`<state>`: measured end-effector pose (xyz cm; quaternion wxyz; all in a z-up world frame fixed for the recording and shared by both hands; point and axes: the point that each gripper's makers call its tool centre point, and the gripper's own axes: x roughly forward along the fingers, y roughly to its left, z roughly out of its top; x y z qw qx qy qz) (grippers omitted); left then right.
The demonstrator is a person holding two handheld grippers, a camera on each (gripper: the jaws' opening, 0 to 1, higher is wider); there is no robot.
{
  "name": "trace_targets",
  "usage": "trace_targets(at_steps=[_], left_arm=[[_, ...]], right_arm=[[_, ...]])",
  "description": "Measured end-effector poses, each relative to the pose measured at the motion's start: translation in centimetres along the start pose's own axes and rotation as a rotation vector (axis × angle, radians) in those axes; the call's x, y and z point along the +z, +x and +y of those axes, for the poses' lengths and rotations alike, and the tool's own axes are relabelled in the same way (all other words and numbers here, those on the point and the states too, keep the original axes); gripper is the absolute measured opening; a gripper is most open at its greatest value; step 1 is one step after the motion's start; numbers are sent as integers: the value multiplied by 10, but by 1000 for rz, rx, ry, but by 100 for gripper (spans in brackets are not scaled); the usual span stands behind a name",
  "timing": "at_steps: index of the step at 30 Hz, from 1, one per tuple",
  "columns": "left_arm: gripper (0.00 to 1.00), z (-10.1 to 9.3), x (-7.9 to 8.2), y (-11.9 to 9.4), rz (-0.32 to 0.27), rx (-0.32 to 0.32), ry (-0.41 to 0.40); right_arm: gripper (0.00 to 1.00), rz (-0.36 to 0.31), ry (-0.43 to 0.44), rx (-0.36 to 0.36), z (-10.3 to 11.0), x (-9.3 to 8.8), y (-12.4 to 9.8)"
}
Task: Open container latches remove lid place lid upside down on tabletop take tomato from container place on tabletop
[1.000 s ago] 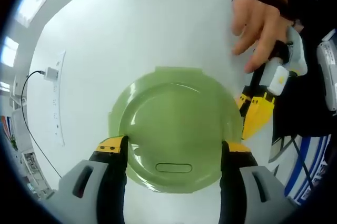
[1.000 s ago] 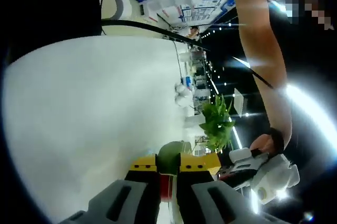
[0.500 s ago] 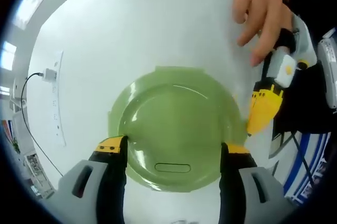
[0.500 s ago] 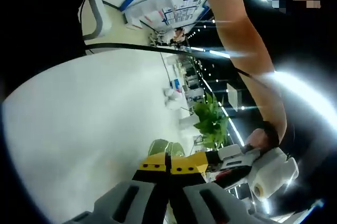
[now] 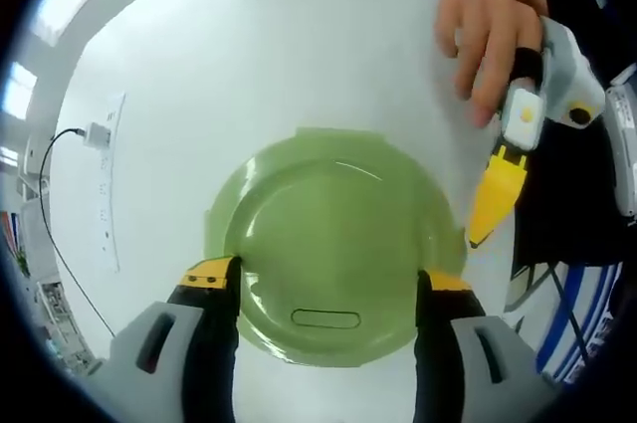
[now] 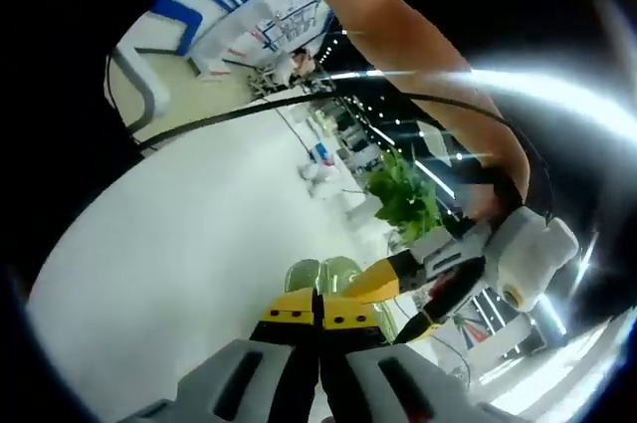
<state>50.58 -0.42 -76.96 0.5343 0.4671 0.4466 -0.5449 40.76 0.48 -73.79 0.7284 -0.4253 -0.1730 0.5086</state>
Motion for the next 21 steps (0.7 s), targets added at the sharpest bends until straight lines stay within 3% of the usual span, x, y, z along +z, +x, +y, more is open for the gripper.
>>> trace_targets(at_steps=[4, 5, 7, 12, 17, 21], left_arm=[[65, 0, 0, 0, 12, 4, 2], [65, 0, 0, 0, 18, 5, 4], [65, 0, 0, 0, 31, 6, 6], [65, 0, 0, 0, 50, 8, 7], [65, 0, 0, 0, 67, 9, 12], [65, 0, 0, 0, 68, 8, 17]], right_arm=[[1, 13, 116, -29, -7, -4, -5], [6, 8, 169, -26, -7, -4, -6], [6, -18, 292, -14, -7, -1, -11], [6, -26, 549, -112, -31, -12, -24], [9, -77, 719, -213, -49, -18, -38], [10, -82, 941, -331, -60, -39, -49]])
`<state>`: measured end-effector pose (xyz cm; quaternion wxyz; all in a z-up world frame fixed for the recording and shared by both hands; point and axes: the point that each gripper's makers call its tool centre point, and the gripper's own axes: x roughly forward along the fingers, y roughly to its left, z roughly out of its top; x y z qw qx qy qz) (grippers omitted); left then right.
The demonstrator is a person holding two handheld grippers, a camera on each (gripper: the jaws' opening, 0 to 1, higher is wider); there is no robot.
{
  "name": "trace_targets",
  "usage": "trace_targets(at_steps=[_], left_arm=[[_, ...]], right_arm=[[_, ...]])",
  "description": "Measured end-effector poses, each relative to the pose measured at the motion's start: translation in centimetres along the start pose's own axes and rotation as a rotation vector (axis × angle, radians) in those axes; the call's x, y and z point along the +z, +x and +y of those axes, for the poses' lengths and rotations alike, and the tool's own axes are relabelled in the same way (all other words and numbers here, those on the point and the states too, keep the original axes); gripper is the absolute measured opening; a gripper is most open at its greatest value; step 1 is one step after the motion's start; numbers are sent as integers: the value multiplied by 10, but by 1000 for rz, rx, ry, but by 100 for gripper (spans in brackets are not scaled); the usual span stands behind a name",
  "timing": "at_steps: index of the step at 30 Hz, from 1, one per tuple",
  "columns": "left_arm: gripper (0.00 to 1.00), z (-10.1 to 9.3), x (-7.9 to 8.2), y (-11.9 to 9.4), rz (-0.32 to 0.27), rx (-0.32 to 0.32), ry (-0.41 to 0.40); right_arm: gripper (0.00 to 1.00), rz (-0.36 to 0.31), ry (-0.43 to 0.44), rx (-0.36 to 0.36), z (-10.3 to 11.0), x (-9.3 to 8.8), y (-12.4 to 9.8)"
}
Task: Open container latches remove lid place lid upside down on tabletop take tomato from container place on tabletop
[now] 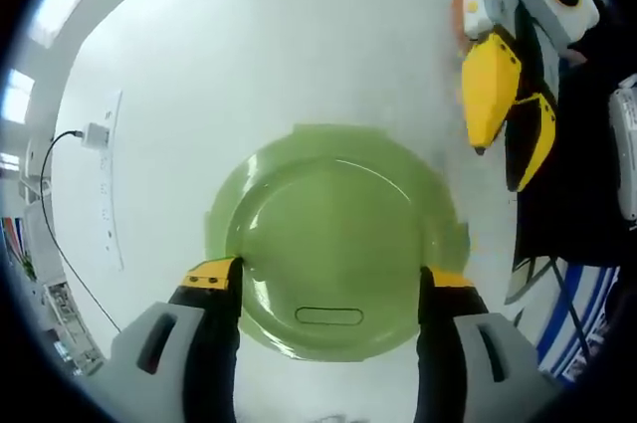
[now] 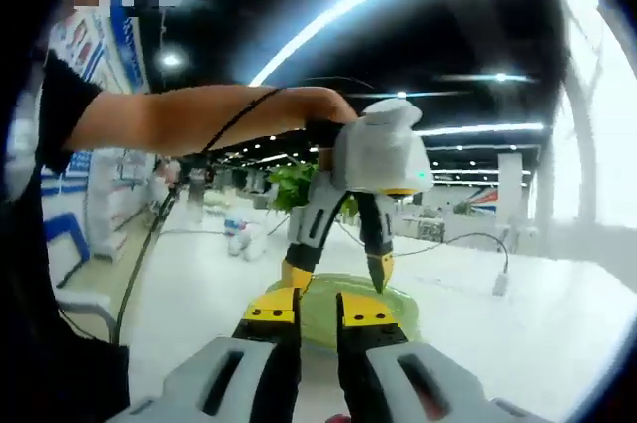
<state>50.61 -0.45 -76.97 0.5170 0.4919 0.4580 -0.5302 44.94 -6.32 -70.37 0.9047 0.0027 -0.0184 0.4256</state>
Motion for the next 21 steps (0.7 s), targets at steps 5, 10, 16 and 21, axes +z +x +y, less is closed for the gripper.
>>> trace_targets(at_steps=[5, 10, 16, 21], left_arm=[[66, -1, 0, 0, 7, -3, 5], [65, 0, -1, 0, -21, -4, -2], [65, 0, 0, 0, -31, -3, -1], [65, 0, 0, 1, -11, -2, 0]], right_arm=[[9, -9, 332, -91, -26, -11, -5], [9, -19, 529, -144, -38, -23, -9], [9, -7, 788, -201, -44, -39, -9], [10, 15, 954, -275, -49, -56, -5]])
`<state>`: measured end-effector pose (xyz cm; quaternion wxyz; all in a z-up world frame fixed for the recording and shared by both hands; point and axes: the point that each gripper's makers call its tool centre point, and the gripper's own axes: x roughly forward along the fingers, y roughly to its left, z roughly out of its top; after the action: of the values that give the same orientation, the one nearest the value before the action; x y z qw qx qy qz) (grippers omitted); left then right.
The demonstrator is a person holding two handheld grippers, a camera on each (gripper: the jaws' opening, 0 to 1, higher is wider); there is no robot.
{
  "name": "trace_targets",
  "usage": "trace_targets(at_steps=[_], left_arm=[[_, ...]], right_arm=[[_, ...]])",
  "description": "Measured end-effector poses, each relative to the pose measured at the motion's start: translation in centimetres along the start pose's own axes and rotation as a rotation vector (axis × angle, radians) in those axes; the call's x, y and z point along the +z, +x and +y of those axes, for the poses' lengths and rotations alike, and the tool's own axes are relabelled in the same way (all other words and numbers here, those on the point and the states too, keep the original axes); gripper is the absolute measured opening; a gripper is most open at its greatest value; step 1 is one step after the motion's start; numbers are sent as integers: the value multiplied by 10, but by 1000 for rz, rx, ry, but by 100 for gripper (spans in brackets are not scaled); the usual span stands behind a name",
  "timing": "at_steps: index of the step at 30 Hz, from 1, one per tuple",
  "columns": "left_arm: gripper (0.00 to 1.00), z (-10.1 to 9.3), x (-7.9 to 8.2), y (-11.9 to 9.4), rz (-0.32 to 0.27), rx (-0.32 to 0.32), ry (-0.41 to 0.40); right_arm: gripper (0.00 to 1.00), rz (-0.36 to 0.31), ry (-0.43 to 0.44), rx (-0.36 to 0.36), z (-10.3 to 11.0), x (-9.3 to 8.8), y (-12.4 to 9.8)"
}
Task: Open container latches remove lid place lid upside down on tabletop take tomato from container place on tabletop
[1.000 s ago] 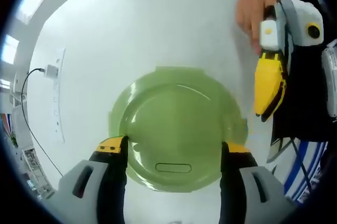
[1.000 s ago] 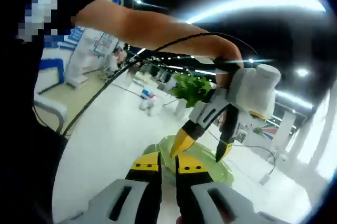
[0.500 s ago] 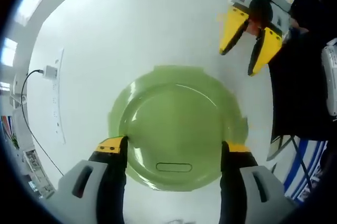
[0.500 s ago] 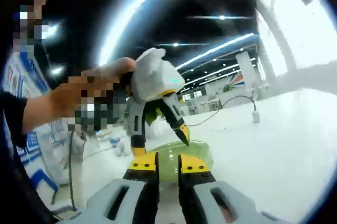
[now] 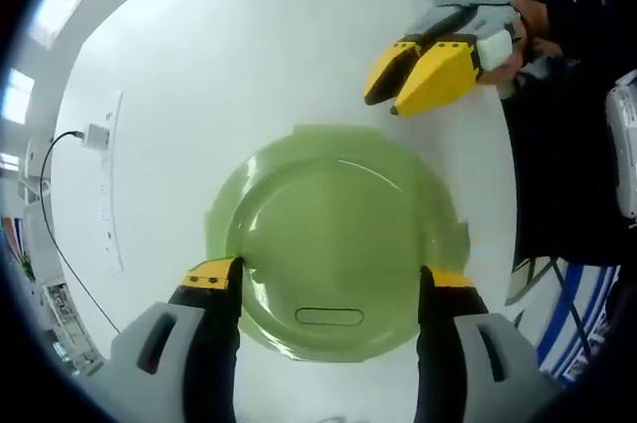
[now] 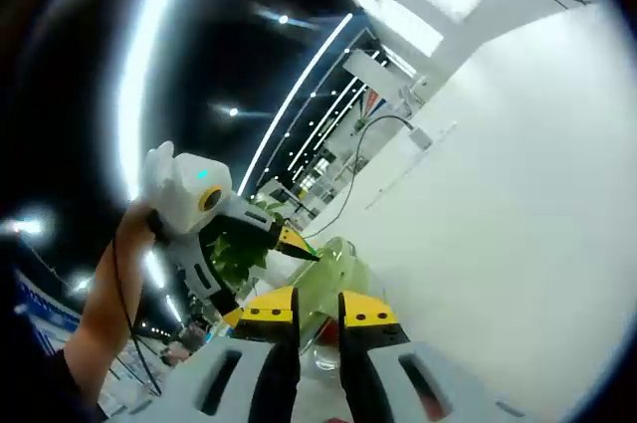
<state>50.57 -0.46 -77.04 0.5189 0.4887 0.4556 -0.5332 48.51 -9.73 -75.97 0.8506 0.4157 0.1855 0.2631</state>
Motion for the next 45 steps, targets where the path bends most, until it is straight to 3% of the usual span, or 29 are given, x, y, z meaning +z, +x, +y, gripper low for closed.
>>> trace_targets(at_steps=[8, 11, 14, 18, 20, 21, 25, 37, 40, 45], left_arm=[[65, 0, 0, 1, 33, 2, 3], [65, 0, 0, 1, 49, 2, 6], [65, 0, 0, 0, 51, 2, 6], [65, 0, 0, 0, 45, 1, 6], [65, 0, 0, 0, 42, 1, 6], [65, 0, 0, 0, 41, 1, 6], [65, 0, 0, 0, 32, 0, 5], [64, 1, -1, -1, 38, -2, 16], [64, 1, -1, -1, 39, -1, 18], [65, 1, -2, -1, 24, -1, 2]], right_arm=[[13, -26, 264, -111, -24, -9, 11], [13, -42, 395, -106, -26, -12, 15], [13, -73, 439, -114, -28, -13, 16], [14, -124, 579, -71, -17, -16, 20], [15, -112, 599, -72, -13, -24, 23], [15, -166, 571, -93, -19, -20, 24], [14, -180, 737, -63, -18, -18, 22], [12, -244, 800, -89, -17, -21, 23], [8, -299, 799, -84, -23, -20, 21], [7, -304, 765, -86, -23, -17, 22]])
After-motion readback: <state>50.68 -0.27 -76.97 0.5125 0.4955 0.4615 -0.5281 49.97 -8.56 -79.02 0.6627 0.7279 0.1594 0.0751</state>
